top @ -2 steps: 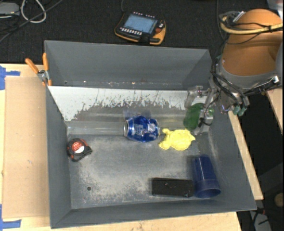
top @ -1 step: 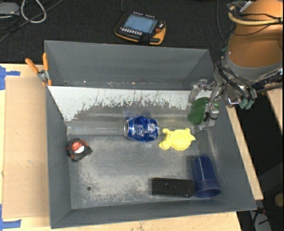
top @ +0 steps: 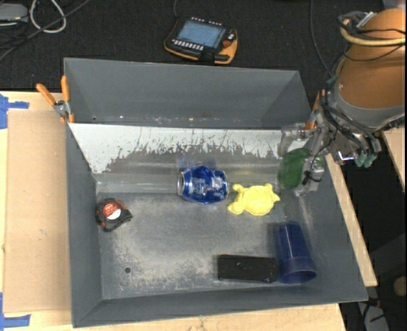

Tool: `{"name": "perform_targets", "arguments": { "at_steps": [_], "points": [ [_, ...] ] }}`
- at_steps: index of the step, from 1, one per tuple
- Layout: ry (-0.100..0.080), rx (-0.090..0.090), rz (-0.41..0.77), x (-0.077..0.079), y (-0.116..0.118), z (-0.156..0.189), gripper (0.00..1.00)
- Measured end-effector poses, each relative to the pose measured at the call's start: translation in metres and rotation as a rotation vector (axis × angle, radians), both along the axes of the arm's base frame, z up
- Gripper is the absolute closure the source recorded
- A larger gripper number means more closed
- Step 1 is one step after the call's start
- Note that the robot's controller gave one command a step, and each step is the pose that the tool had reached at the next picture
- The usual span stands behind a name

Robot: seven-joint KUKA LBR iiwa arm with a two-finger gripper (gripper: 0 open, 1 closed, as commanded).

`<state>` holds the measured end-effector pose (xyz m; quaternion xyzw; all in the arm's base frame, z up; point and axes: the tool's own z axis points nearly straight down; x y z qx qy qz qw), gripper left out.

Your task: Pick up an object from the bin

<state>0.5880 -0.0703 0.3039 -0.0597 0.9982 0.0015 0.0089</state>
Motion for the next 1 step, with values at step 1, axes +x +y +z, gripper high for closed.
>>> {"name": "perform_targets", "arguments": {
  "at_steps": [1],
  "points": [
    [0.001,-0.002,0.135,-0.009,0.0303,-0.0416,1.0]
  ]
}}
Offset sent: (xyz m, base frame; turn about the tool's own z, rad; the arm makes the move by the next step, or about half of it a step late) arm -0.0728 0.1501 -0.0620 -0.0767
